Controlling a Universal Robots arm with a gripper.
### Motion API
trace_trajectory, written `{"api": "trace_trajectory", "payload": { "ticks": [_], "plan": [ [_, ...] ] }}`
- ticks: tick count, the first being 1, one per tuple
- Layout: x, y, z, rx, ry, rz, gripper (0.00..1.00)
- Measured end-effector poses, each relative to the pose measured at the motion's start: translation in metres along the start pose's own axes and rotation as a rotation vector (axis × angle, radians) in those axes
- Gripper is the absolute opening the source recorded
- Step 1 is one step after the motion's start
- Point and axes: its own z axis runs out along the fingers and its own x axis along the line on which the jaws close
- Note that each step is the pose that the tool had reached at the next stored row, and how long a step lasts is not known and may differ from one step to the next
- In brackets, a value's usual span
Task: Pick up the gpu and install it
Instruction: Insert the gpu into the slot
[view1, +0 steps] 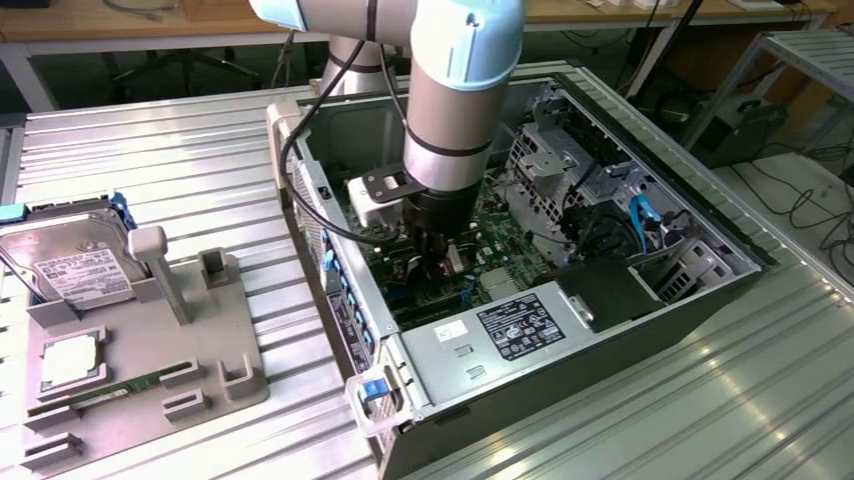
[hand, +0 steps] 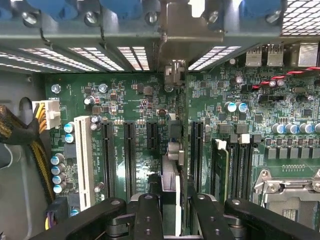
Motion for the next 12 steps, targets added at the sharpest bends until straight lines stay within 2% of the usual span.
{"api": "trace_trajectory", "payload": {
  "ticks": [7, 8, 9, 10, 11, 12],
  "plan": [
    [0.000, 0.0003, 0.0022, 0.0008, -0.0015, 0.000, 0.28],
    [-0.001, 0.0002, 0.0028, 0.0023, -0.0044, 0.001, 0.29],
    [0.000, 0.0003, 0.0022, 0.0023, -0.0032, 0.000, 0.29],
    [0.000, 0.0002, 0.0007, 0.0026, -0.0028, 0.000, 0.35],
    [0.000, -0.0001, -0.0043, 0.0020, -0.0017, 0.000, 0.35],
    [0.000, -0.0007, -0.0152, 0.0027, -0.0020, 0.000, 0.35]
  ]
}}
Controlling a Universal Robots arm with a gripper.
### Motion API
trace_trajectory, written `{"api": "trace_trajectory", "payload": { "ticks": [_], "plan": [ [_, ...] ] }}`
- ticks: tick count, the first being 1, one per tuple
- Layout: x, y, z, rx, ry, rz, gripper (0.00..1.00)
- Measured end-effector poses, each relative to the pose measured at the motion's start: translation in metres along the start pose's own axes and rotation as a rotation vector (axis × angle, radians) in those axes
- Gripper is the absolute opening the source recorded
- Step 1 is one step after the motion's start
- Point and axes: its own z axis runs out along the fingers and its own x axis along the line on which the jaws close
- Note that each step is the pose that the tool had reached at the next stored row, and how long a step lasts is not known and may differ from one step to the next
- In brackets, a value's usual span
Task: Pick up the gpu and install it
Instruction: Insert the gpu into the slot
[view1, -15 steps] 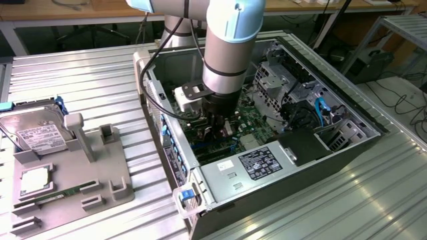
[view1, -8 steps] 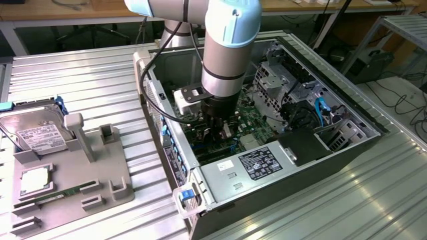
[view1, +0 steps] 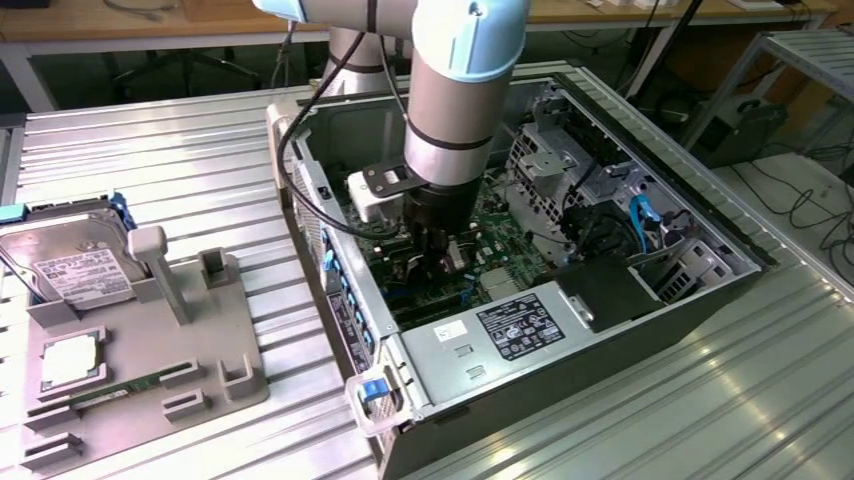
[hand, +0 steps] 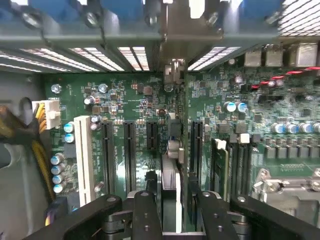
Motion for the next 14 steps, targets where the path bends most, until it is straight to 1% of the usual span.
{"api": "trace_trajectory", "payload": {
  "ticks": [7, 11, 13, 14],
  "plan": [
    [0.000, -0.0020, -0.0332, 0.0009, 0.0006, 0.000, 0.35],
    [0.000, -0.0030, -0.0504, 0.0010, 0.0015, 0.000, 0.35],
    [0.000, -0.0030, -0.0508, 0.0012, 0.0013, 0.000, 0.35],
    [0.000, -0.0030, -0.0507, 0.0014, 0.0010, 0.000, 0.34]
  ]
}}
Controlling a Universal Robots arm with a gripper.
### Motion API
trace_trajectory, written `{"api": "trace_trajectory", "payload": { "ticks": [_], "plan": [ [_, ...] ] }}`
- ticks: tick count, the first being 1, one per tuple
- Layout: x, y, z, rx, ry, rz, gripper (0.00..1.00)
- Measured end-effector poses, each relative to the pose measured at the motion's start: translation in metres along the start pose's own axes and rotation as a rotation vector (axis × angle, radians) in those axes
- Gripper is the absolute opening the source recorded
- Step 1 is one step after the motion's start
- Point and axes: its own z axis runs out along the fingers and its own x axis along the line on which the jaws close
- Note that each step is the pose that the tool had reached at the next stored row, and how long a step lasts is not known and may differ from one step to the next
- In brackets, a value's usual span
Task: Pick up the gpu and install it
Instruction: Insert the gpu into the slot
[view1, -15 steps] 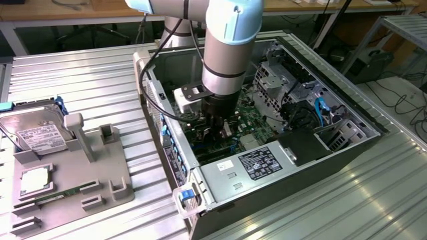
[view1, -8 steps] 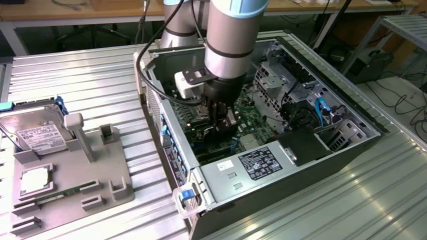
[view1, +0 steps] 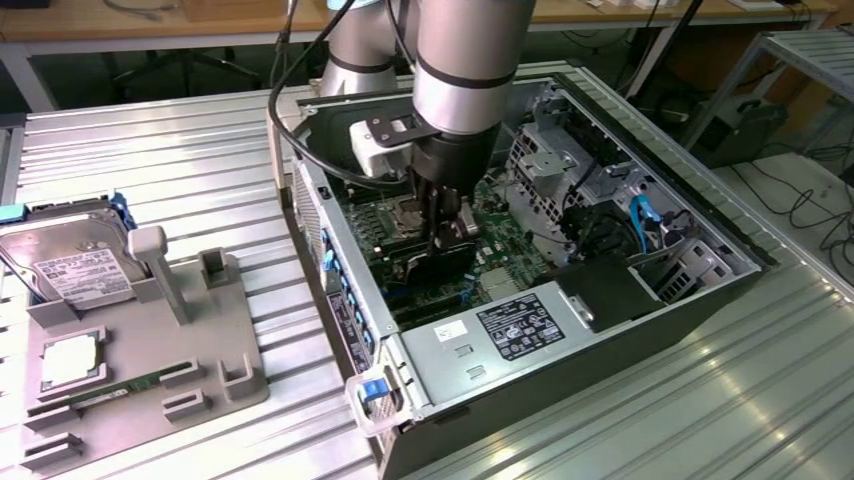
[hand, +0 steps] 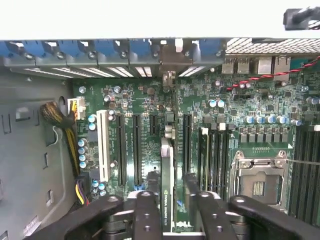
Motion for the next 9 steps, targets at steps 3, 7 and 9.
{"api": "trace_trajectory", "payload": {
  "ticks": [3, 7, 9],
  "plan": [
    [0.0000, 0.0000, -0.0002, -0.0001, 0.0002, -0.001, 0.15],
    [0.0000, 0.0000, -0.0004, -0.0002, 0.0002, -0.001, 0.11],
    [0.0000, -0.0001, -0.0004, -0.0002, 0.0002, -0.002, 0.11]
  ]
}}
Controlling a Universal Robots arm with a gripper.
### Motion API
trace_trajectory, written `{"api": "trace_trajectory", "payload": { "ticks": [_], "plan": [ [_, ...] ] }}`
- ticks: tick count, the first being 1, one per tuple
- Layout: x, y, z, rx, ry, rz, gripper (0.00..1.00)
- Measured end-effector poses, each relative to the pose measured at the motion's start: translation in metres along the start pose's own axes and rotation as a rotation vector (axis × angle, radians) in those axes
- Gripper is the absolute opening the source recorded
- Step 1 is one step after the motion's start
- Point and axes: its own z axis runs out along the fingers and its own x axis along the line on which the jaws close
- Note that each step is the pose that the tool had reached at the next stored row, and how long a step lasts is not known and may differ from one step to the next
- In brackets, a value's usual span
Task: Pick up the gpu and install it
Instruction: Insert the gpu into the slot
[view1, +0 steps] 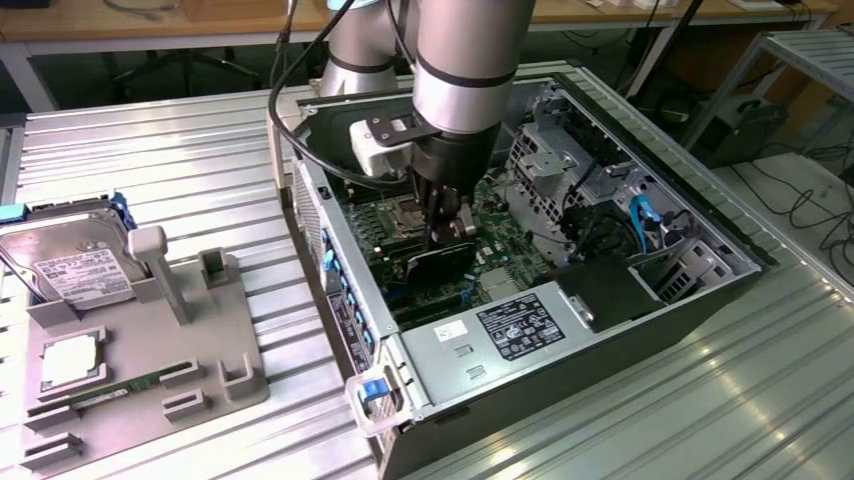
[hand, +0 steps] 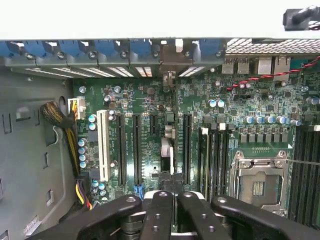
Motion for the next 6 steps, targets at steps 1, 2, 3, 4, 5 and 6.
{"api": "trace_trajectory", "payload": {
  "ticks": [1, 2, 3, 4, 5, 6],
  "plan": [
    [0.0000, 0.0000, 0.0000, 0.0000, 0.0000, 0.000, 0.11],
    [0.0000, 0.0000, -0.0001, 0.0000, 0.0000, 0.000, 0.11],
    [0.0000, 0.0000, -0.0002, 0.0000, 0.0000, -0.001, 0.11],
    [0.0000, 0.0000, -0.0003, 0.0000, 0.0000, -0.001, 0.11],
    [0.0000, 0.0000, -0.0003, 0.0000, -0.0001, -0.001, 0.11],
    [0.0000, 0.0000, -0.0004, 0.0000, -0.0001, -0.002, 0.11]
  ]
}}
